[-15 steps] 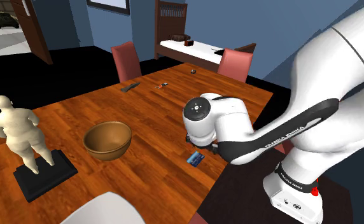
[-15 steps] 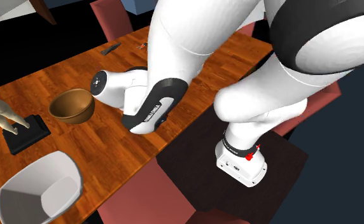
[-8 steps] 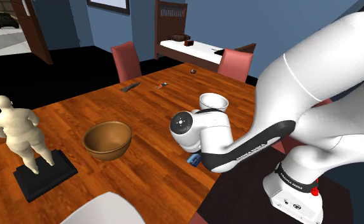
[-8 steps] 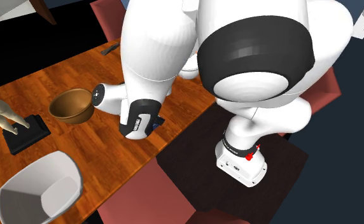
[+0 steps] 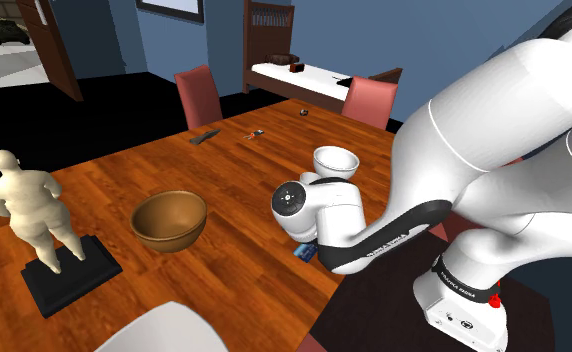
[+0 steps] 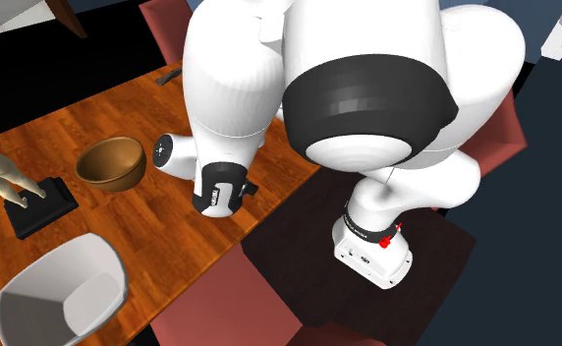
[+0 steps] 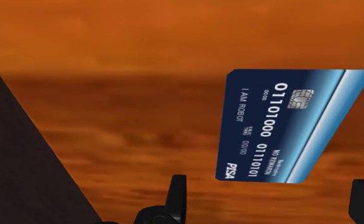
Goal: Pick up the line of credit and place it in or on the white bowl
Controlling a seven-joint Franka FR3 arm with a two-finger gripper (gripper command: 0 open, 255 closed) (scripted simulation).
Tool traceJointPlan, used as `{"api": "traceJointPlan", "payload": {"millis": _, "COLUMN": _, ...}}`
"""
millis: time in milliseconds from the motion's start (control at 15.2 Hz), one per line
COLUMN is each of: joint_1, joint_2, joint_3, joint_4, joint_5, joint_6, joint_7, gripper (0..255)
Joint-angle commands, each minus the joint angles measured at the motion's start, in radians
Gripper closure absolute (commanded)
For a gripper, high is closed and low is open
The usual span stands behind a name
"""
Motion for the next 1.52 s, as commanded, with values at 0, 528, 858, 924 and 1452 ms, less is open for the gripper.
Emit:
{"api": "traceJointPlan", "payload": {"millis": 0, "joint_1": -0.002, "joint_2": -0.001, "joint_3": 0.002, "joint_4": 0.0, "joint_5": 0.001, "joint_6": 0.001, "joint_7": -0.001, "gripper": 0}}
{"api": "traceJointPlan", "payload": {"millis": 528, "joint_1": -0.002, "joint_2": -0.001, "joint_3": 0.002, "joint_4": 0.0, "joint_5": 0.001, "joint_6": 0.001, "joint_7": -0.001, "gripper": 255}}
{"api": "traceJointPlan", "payload": {"millis": 858, "joint_1": 0.019, "joint_2": 0.013, "joint_3": -0.024, "joint_4": -0.002, "joint_5": -0.012, "joint_6": -0.012, "joint_7": 0.003, "gripper": 255}}
{"api": "traceJointPlan", "payload": {"millis": 924, "joint_1": 0.041, "joint_2": 0.026, "joint_3": -0.05, "joint_4": -0.004, "joint_5": -0.024, "joint_6": -0.025, "joint_7": 0.007, "gripper": 255}}
{"api": "traceJointPlan", "payload": {"millis": 1452, "joint_1": 0.262, "joint_2": 0.133, "joint_3": -0.299, "joint_4": -0.007, "joint_5": -0.129, "joint_6": -0.14, "joint_7": 0.042, "gripper": 255}}
